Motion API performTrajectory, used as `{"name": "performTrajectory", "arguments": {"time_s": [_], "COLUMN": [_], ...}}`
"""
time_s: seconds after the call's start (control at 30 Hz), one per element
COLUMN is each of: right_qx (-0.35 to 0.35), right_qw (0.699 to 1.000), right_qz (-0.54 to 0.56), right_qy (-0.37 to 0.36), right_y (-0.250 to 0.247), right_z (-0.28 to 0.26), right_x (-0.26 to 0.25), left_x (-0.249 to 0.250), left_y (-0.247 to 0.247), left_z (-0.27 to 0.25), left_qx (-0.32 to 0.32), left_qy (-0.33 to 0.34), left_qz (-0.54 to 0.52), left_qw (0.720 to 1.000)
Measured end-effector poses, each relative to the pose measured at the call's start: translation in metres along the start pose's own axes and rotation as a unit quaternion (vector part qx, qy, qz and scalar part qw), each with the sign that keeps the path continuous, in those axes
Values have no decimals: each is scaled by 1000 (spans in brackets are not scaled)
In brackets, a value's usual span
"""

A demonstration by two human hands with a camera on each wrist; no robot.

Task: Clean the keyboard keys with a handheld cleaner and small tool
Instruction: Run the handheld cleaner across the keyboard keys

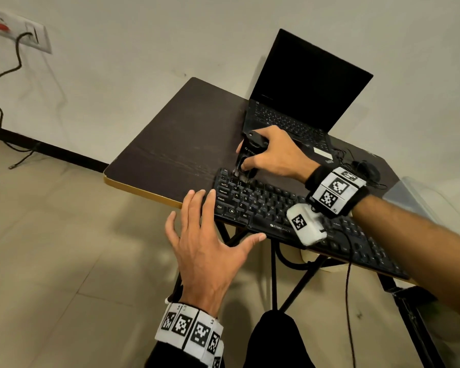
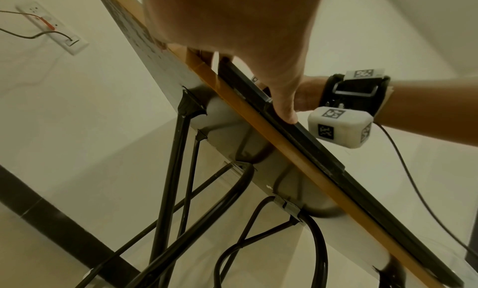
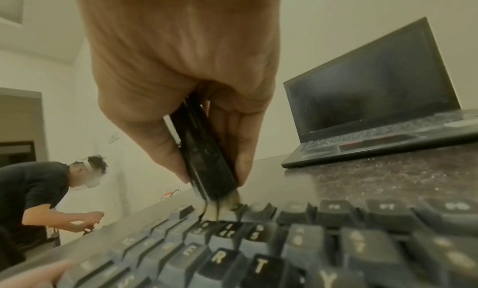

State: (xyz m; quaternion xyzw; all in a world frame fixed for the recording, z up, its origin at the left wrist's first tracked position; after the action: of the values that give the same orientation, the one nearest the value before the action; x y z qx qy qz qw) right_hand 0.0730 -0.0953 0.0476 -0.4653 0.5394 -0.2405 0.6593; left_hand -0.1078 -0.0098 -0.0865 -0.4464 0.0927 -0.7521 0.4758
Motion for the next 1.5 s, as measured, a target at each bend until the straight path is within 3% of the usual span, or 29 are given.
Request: {"name": "performTrajectory", "arguments": {"time_s": [0.2, 0.53, 0.77, 1.07, 1.17, 1.27, 1.5], "right_qx": [-17, 24, -50, -55, -45, -50, -63], "right_qw": [999, 995, 998, 997, 997, 998, 994], "right_qz": [11, -14, -1, -27, -11, 8, 44], "right_qy": [-25, 97, -46, 48, 55, 27, -81], "right_y": [15, -9, 6, -68, -79, -66, 2], "right_z": [-1, 3, -5, -45, -55, -52, -16], "right_x": [-21, 26, -12, 114, 131, 112, 6], "left_x": [-2, -2, -1, 0, -1, 0, 0], "left_y": [0, 0, -1, -2, -1, 0, 0], "left_z": [1, 0, -1, -1, -2, -2, -2], "left_qx": [7, 3, 27, 39, 39, 39, 27], "left_qy": [-2, -4, 11, 16, 14, 15, 20], "left_qz": [1, 9, 16, 29, 32, 27, 28], "left_qw": [1000, 1000, 999, 999, 999, 999, 999]}}
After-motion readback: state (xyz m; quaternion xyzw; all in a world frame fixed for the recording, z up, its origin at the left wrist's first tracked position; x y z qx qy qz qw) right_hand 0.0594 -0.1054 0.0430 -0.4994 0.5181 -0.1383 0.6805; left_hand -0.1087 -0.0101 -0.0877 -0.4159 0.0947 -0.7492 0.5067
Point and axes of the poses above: each hand's wrist, its own z-axis towards the middle knuckle, its own y-axis out of the palm, x = y × z, the point moved 5 cm from there along z, towards the middle knuckle, and after that the axes turned 14 degrees about y, right-handed, at the moved point
